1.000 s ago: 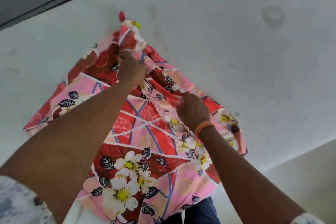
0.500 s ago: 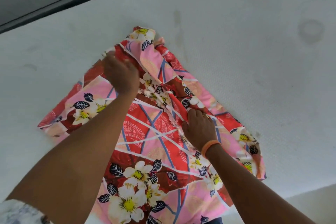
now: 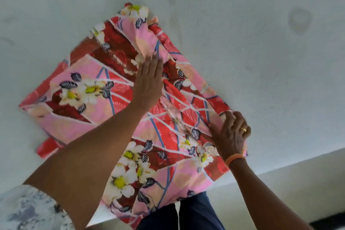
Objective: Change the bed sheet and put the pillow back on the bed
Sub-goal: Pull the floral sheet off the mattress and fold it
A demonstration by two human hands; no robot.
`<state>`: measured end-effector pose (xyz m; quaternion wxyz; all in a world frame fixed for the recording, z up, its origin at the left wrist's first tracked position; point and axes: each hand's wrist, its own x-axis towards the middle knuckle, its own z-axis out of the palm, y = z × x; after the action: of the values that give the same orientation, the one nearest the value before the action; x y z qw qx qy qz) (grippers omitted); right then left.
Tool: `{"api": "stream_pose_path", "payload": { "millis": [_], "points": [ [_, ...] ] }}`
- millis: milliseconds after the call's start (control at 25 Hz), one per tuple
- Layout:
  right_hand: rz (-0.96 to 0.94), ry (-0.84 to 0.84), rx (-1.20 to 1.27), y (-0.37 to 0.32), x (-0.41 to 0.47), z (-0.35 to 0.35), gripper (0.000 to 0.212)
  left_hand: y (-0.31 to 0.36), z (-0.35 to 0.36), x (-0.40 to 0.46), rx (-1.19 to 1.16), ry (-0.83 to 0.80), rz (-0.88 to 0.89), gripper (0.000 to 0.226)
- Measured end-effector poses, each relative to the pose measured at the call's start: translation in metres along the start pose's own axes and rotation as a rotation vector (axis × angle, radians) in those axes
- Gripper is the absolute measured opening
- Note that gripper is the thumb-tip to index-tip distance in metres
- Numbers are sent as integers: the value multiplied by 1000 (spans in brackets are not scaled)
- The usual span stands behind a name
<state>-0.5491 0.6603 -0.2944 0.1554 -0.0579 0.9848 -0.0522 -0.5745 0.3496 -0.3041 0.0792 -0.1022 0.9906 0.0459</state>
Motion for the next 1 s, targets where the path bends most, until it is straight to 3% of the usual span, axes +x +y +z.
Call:
{"api": "stream_pose_path", "payload": {
  "millis": [200, 320, 400, 520, 600, 680, 720, 800, 840, 880, 920, 1000],
  "points": [
    [94, -229, 70, 55, -30, -10, 91, 41, 39, -177, -159, -116, -231, 64],
    [165, -247, 452, 56, -33, -24, 83, 62, 49, -266, -265, -194, -430, 65],
    [259, -287, 573, 56, -34, -32, 78, 76, 47, -316, -380, -190, -704, 72],
    [312, -400, 344, 73, -31, -30, 70, 104, 51, -382, -563, -151, -1122, 86],
    [283, -480, 327, 83, -23, -28, 61, 118, 59, -404, -715, -108, -1430, 105],
    [234, -559, 387, 91, -15, -29, 45, 131, 71, -416, -1010, -41, -1797, 111],
    [200, -581, 408, 94, -11, -28, 39, 135, 76, -421, -1240, 64, -1910, 99],
    [157, -619, 434, 97, -8, -30, 33, 145, 80, -430, -1576, 224, -1930, 51],
    [144, -638, 442, 98, -7, -32, 30, 146, 83, -432, -1528, 255, -1896, 35],
    [143, -650, 451, 97, -5, -32, 26, 146, 87, -431, -1427, 287, -1865, 34],
    [153, -664, 458, 97, -5, -33, 22, 143, 92, -431, -1356, 317, -1855, 47],
    [162, -693, 485, 98, -10, -33, 16, 137, 98, -434, -1369, 368, -1857, 92]
  ]
}}
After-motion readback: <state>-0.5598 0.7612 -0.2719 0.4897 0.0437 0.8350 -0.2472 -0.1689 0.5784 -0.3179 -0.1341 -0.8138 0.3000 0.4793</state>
